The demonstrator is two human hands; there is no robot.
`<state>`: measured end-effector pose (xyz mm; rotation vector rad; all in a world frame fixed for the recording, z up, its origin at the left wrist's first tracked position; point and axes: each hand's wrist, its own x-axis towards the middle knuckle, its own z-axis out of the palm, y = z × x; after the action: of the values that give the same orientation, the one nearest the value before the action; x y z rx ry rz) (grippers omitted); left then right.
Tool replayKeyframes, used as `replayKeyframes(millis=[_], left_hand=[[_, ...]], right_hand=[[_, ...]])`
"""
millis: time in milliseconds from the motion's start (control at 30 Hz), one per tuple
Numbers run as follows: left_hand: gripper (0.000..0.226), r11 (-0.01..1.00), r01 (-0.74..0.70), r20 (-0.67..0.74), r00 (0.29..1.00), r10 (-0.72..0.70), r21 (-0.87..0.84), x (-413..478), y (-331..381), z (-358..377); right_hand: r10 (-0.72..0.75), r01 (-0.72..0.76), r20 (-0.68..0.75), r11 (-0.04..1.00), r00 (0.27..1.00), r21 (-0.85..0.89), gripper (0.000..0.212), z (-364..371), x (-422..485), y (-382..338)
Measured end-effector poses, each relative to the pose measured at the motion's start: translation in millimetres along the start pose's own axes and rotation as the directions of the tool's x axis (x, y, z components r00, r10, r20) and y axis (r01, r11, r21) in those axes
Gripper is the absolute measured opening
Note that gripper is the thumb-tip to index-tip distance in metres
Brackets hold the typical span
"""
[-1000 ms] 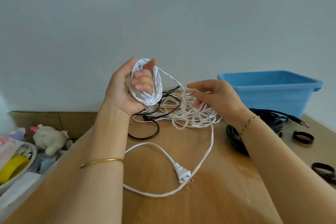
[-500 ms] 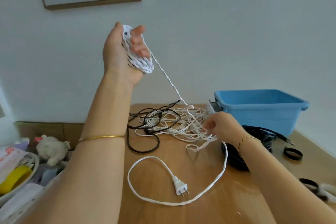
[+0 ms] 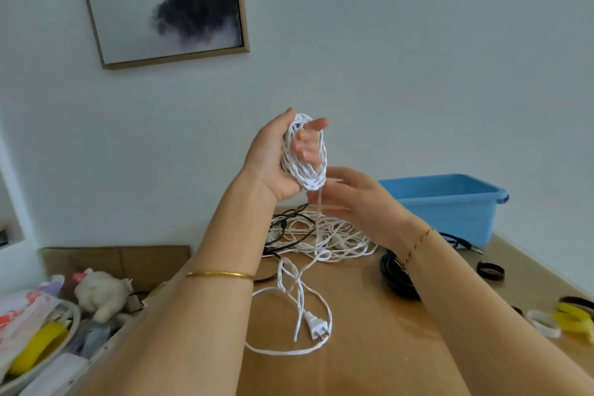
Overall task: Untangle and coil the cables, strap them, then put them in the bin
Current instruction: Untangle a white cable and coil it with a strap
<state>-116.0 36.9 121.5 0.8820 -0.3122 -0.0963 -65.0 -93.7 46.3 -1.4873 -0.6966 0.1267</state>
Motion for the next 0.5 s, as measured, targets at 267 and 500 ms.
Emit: replayKeyframes(millis=[267,500], left_hand=[[0.045,0.975,-0.214,-0.073,0.975,0.209,-0.056,-2,-1,-8],[0.021,0.876,-0.480,-0.243,0.845,0.476,0.047,16,-23,-33]], right_hand=[[0.033,-0.031,-0.041,0.998,0.999,0.052,0.019,4,-24,10],[0.243,-0.148,0.164,0.884,0.956,-0.444,0.022,-6,-29,-2]])
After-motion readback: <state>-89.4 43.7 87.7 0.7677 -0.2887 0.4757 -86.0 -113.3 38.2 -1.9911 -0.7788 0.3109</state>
